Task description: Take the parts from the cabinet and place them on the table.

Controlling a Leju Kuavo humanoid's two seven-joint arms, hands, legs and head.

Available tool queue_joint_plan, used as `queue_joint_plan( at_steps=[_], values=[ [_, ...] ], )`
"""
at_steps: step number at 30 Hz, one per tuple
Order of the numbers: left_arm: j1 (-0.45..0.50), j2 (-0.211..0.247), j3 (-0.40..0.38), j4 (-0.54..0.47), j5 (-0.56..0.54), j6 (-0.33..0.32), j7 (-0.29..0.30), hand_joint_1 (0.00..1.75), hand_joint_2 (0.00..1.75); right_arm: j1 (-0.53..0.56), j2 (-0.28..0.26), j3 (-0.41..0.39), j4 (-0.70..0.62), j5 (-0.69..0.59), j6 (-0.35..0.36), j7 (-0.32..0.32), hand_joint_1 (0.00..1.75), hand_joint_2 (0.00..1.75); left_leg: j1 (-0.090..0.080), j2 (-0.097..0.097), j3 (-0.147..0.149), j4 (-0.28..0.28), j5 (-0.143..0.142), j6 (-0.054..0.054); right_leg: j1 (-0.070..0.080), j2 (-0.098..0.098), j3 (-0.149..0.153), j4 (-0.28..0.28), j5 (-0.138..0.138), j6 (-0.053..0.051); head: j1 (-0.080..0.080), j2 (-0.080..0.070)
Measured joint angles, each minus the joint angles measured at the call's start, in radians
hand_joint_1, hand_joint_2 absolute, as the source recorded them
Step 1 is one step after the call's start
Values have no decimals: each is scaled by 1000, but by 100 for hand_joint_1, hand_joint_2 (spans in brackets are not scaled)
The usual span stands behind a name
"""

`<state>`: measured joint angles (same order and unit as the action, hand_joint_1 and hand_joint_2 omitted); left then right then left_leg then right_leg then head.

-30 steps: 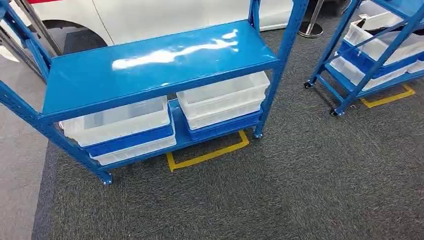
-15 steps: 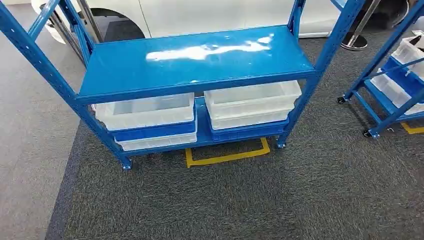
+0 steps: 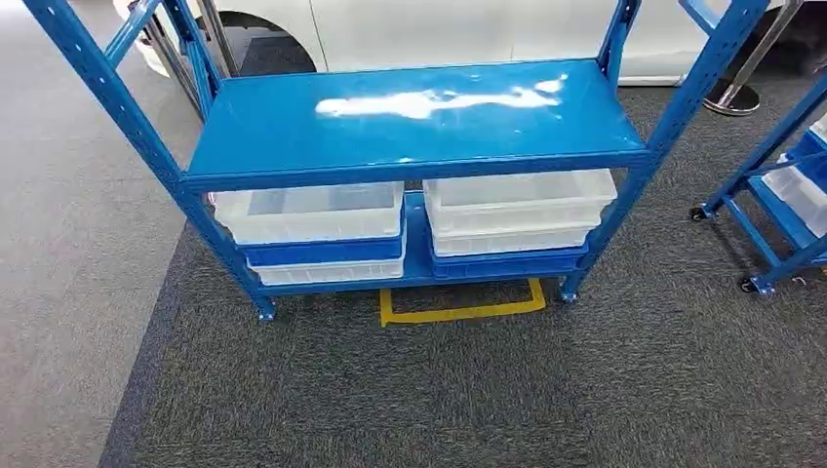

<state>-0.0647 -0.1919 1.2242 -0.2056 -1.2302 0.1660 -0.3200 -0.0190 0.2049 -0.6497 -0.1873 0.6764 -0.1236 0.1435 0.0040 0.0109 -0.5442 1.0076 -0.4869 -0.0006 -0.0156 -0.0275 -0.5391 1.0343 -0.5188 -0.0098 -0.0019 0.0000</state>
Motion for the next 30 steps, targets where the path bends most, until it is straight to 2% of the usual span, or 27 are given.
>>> queue_joint_plan(
  at_steps=[1,3,4,6,7,8,9,10,12,13,14,15,16,17,18,19,20,22,23,24,25,27,28,29,30],
  values=[
    [0,0,0,0,0,0,0,0,0,0,0,0,0,0,0,0,0,0,0,-1,-1,-1,1,1,-1,1,0,-1,0,1,0,0],
    [1,-1,-1,0,-6,-3,-1,0,0,-2,0,-1,0,2,0,0,0,0,-3,-3,-2,-7,0,10,-2,0,9,1,11,14,0,0],
    [5,-3,-1,0,-9,-5,-1,0,0,-2,0,-6,0,3,0,0,0,0,8,-10,41,-31,4,32,-4,13,-1,54,-15,27,3,0],
    [3,-3,-1,0,-10,-7,-1,0,0,-2,-1,-9,0,3,0,0,0,0,5,-11,44,-29,1,38,-5,21,-79,186,-85,29,3,0],
    [4,-3,-1,0,-11,-7,0,0,0,-2,-2,-10,0,4,0,0,0,0,3,-12,46,-29,-3,40,-5,22,-127,257,-112,32,3,0],
    [5,-3,-1,0,-12,-8,0,0,0,-2,-2,-11,0,5,0,0,0,0,2,-15,50,-28,-7,40,-5,23,-157,294,-113,34,3,0],
    [6,-3,-1,0,-12,-9,0,0,0,0,-2,-12,0,5,0,0,0,0,1,-18,56,-28,-12,38,-5,23,-163,284,-90,35,3,0],
    [7,-4,-1,0,-13,-10,1,0,0,2,-3,-15,0,5,0,0,0,0,1,-21,65,-28,-18,36,-5,23,-150,236,-44,32,3,0],
    [8,-6,-1,0,-17,-10,1,0,0,5,-5,-17,0,5,0,0,0,0,1,-27,92,-28,-37,29,-4,24,-85,63,74,25,3,0],
    [11,-7,-2,0,-18,-10,1,0,0,7,-7,-18,0,5,0,0,0,0,3,-26,93,-30,-43,25,0,25,-70,37,76,16,3,0],
    [5,-8,-2,0,-19,-10,1,0,0,6,-8,-19,0,5,0,0,0,0,-1,-27,97,-23,-50,17,8,26,-84,10,41,14,4,0],
    [2,-8,-2,0,-20,-10,2,0,0,3,-8,-19,0,6,0,-1,0,0,-2,-25,88,-23,-56,9,8,27,-79,21,57,4,6,0],
    [4,-8,-2,0,-20,-10,2,0,0,2,-8,-19,0,6,0,-1,0,0,-2,-25,105,-15,-59,5,5,28,-78,17,52,-2,6,0],
    [3,-8,-2,0,-20,-11,2,0,0,3,-8,-19,0,6,0,-1,0,0,-3,-25,108,-14,-59,3,6,28,-71,17,48,-7,6,0],
    [3,-7,-2,0,-20,-11,2,0,0,4,-8,-20,0,6,0,-1,0,0,-2,-26,107,-8,-67,-1,1,28,-55,13,46,-13,6,0],
    [3,-7,-3,0,-21,-10,2,0,0,5,-8,-21,0,6,0,0,0,0,1,-22,96,29,-75,-6,1,24,-43,6,41,-20,6,0],
    [2,-8,-3,0,-23,-11,2,0,0,4,-8,-23,0,6,0,0,0,0,2,-18,64,85,-91,-12,1,23,-36,4,37,-24,4,0],
    [2,-8,-3,0,-27,-11,2,0,0,1,-8,-23,0,6,0,0,0,0,9,-18,-31,225,-143,-23,1,23,-27,4,26,-28,4,0],
    [3,-8,-3,0,-28,-11,2,0,0,1,-8,-24,0,6,-1,0,0,0,10,-18,-69,267,-161,-27,1,24,-19,4,18,-28,5,0],
    [5,-8,-3,0,-30,-11,2,0,0,2,-8,-24,0,6,-1,0,0,0,10,-17,-90,274,-159,-30,1,25,-8,4,9,-26,3,0],
    [8,-8,-3,0,-30,-11,3,0,0,2,-8,-24,0,6,-1,0,0,0,11,-17,-92,239,-127,-29,0,26,7,4,-2,-23,4,0],
    [9,-8,-3,0,-32,-11,3,0,0,5,-8,-25,0,8,-1,0,0,0,11,-15,-60,98,-18,-20,-1,25,37,4,-22,-17,4,0],
    [10,-8,-3,0,-32,-11,4,0,0,6,-8,-25,0,9,-1,0,0,0,10,-11,-48,28,43,-12,-1,23,41,2,-32,-13,4,0],
    [10,-8,-4,0,-32,-12,6,0,0,3,-8,-25,2,9,-1,1,0,0,2,-9,-57,44,9,-8,1,24,51,3,-36,-8,5,0],
    [9,-8,-4,0,-34,-13,6,0,0,1,-8,-25,1,9,-1,1,0,0,-2,-8,-55,34,-5,0,1,25,46,0,-40,1,3,0]
  ],
)
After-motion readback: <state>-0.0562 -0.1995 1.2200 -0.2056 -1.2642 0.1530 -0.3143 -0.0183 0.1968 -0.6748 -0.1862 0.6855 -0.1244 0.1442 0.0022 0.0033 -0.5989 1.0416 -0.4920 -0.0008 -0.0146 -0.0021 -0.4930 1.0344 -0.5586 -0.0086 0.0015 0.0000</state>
